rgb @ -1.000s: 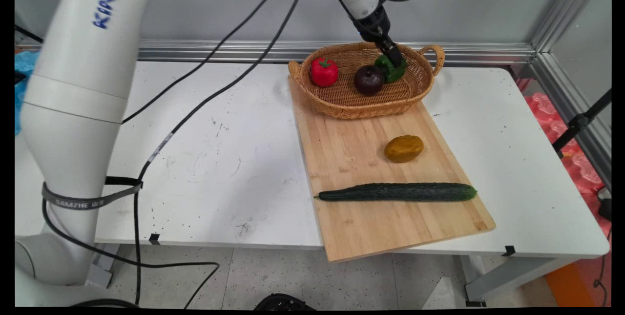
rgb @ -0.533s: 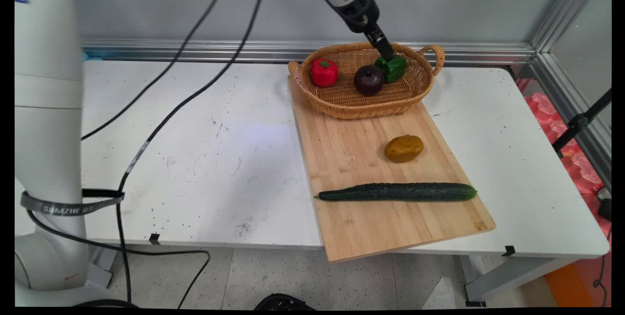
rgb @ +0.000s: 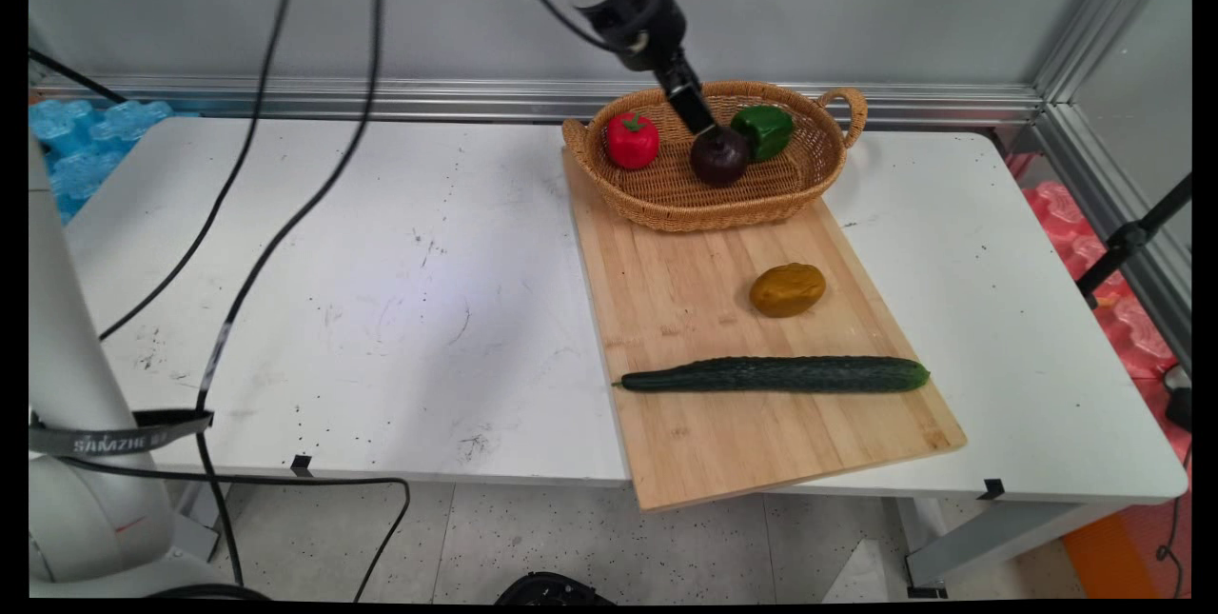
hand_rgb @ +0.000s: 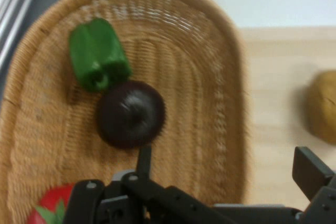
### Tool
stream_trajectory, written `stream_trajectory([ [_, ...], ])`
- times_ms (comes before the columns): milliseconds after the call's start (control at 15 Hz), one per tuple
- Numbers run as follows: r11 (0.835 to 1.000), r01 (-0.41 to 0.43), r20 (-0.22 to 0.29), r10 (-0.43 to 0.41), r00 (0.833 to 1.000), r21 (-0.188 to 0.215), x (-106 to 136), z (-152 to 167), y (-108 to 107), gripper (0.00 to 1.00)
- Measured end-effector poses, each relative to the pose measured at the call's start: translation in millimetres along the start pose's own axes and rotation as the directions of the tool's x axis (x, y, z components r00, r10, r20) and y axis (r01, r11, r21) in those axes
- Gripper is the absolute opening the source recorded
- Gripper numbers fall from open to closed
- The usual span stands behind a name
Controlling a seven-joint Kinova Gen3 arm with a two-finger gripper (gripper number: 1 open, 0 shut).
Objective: Pick up the potato from the cutting board
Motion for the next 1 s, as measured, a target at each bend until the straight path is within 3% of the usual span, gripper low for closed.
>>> stream_trajectory([
  [600,0.995,-0.057,0.024,0.059,0.998,-0.080,-40.3,-65.3,63.5,1.00],
  [1000,0.996,-0.032,0.039,0.035,0.999,-0.087,-43.0,-65.8,94.3,1.00],
])
